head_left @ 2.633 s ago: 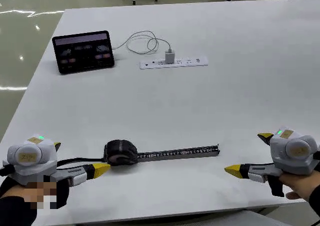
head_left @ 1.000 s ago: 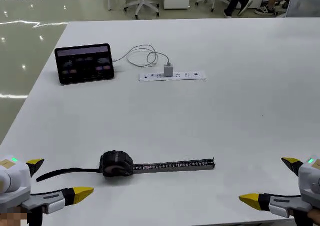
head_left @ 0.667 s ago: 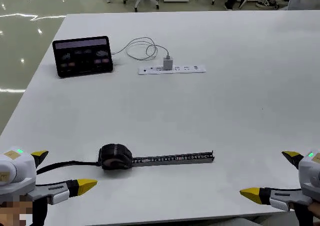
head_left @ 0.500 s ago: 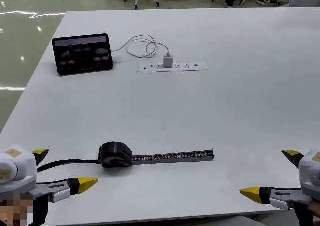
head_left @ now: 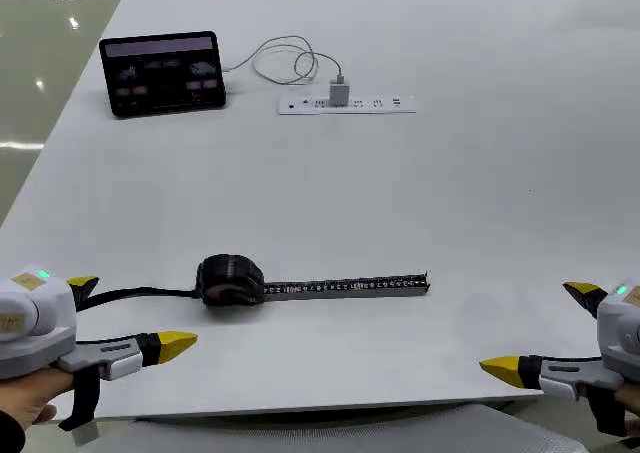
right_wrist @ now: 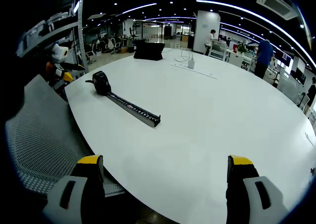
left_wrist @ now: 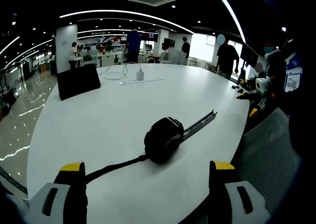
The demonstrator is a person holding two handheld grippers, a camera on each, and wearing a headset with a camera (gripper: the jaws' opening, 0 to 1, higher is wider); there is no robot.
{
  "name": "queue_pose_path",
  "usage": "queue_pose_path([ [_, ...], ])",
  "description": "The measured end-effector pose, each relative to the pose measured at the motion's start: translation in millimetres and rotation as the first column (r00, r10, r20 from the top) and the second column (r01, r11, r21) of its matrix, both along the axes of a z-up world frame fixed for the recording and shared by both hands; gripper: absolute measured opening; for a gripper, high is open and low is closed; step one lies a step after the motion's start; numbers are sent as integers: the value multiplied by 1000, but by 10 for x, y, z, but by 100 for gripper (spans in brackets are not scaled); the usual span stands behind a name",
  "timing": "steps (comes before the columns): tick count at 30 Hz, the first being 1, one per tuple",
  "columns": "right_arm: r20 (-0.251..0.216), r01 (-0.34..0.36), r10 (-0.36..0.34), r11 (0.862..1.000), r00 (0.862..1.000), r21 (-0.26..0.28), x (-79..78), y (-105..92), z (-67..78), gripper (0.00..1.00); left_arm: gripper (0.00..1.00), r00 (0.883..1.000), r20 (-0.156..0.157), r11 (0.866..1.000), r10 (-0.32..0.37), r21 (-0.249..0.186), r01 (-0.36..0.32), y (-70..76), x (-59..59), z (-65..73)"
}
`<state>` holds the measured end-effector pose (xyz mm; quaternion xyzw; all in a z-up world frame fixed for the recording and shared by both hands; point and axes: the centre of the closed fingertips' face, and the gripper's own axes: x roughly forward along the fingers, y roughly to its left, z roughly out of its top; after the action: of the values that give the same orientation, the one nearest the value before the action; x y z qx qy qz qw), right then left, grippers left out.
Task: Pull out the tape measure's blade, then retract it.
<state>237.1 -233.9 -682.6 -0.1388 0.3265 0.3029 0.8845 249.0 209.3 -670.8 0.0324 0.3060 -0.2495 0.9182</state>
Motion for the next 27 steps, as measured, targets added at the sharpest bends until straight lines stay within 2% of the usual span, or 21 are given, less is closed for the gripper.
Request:
queue_pose_path([
  [5, 9, -42, 42, 999, 999, -23, 62, 17, 43, 100, 100, 1000, -23, 1000, 17, 14, -17, -36, 88, 17],
  [8, 12, -66, 66, 997, 998, -42, 101, 8, 74, 100, 99, 1000, -21, 1000, 15, 25, -15, -82, 170, 56],
  [10, 16, -73, 74, 996, 997, -46, 131, 5, 102, 100, 100, 999, -31, 999, 21, 30, -20, -101, 219, 64],
  [11, 17, -78, 79, 996, 997, -50, 157, 2, 112, 100, 100, 999, -24, 999, 39, 34, -38, -103, 273, 80],
  [12, 18, -84, 85, 995, 996, -52, 186, 0, 112, 100, 100, 998, -29, 999, 47, 30, -46, -130, 324, 91],
  [14, 14, -91, 92, 994, 996, -51, 211, 12, 128, 100, 100, 996, -72, 999, 43, 10, -43, -216, 346, 71],
  [17, 17, -104, 105, 993, 994, -58, 286, 28, 147, 100, 100, 997, -78, 1000, 20, 4, -20, -383, 414, 74],
  [20, 20, -124, 126, 990, 992, -68, 324, 59, 163, 100, 100, 996, -86, 1000, -5, 16, 6, -504, 419, 25],
  [21, 20, -140, 142, 987, 990, -75, 336, 76, 165, 100, 100, 993, -121, 1000, -17, 20, 20, -565, 380, -44],
  [22, 19, -149, 151, 986, 988, -79, 348, 91, 164, 100, 100, 991, -129, 999, -18, 31, 22, -605, 377, -90],
  [24, 16, -157, 159, 984, 987, -83, 367, 103, 158, 100, 100, 992, -128, 999, -19, 45, 25, -649, 381, -124],
  [27, 13, -179, 181, 980, 983, -92, 402, 156, 138, 100, 100, 994, -112, 999, 0, 40, 4, -724, 433, -157],
])
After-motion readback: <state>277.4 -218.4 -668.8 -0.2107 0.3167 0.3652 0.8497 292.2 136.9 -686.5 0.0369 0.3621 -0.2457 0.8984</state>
